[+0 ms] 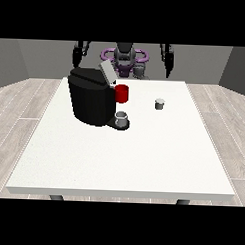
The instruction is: Insert the coffee pod into the coffee machine and close the lid
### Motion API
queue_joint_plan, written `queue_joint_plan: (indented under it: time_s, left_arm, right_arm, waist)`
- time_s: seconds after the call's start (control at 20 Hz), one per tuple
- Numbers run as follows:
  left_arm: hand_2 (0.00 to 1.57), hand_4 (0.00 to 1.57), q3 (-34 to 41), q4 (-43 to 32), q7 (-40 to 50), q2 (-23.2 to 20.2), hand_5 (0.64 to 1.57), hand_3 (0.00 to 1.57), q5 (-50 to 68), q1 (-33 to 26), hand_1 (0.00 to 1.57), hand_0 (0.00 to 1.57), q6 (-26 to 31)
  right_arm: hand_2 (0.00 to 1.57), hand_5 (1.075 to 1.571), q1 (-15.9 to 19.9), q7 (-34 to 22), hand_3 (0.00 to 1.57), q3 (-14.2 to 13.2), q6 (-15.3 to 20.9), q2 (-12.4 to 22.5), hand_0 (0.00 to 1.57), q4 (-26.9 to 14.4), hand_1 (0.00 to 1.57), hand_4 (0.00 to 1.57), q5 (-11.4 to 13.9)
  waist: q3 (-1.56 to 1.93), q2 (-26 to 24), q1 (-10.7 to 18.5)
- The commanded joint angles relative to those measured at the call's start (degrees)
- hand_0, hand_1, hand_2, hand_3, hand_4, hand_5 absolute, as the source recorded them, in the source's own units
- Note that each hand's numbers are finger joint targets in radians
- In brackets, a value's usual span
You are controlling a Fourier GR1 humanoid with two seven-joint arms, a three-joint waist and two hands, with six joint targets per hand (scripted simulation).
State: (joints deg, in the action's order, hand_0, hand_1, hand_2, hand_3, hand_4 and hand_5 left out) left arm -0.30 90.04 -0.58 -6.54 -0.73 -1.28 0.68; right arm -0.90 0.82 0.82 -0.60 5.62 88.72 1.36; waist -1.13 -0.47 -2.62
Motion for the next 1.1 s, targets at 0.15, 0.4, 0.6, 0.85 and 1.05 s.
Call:
queue_joint_plan:
  time_s: [0.15,0.4,0.6,0.85,1.05]
  left_arm:
    - [0.00,0.00,-1.74,-0.08,-4.76,-4.36,1.571,0.00,-4.39,1.20,0.00,0.00,3.96]
    - [0.00,0.00,0.04,-2.38,-9.12,-12.23,1.571,0.00,-7.40,3.86,0.00,0.00,8.70]
    - [0.00,0.00,3.20,-8.01,-7.47,-16.23,1.571,0.00,-8.66,8.72,0.00,0.00,10.48]
    - [0.00,0.00,2.89,-12.61,-1.87,-18.16,1.571,0.00,-11.98,16.07,0.00,0.00,11.63]
    - [0.00,0.00,3.10,-17.77,-5.01,-21.47,1.571,0.00,-15.85,19.44,0.00,0.00,12.04]
  right_arm:
    - [0.00,1.571,0.38,3.21,0.00,-1.90,-1.04,-0.12,0.00,-2.67,0.00,0.00,-1.65]
    - [0.00,1.571,2.11,1.36,0.00,-0.99,8.39,-1.45,0.00,-1.17,0.00,0.00,6.67]
    - [0.00,1.571,5.49,-1.66,0.00,0.17,10.24,-2.36,0.00,0.86,0.00,0.00,8.52]
    - [0.00,1.571,7.67,-0.68,0.00,0.77,8.99,-2.20,0.00,0.01,0.00,0.00,8.71]
    - [0.00,1.571,8.39,1.70,0.00,2.52,9.94,-4.76,0.00,-0.65,0.00,0.00,9.12]
  waist:
    - [1.15,0.37,1.39]
    - [1.10,1.36,-0.15]
    - [1.10,4.00,-2.19]
    - [1.13,6.96,-4.78]
    - [1.12,10.72,-5.87]
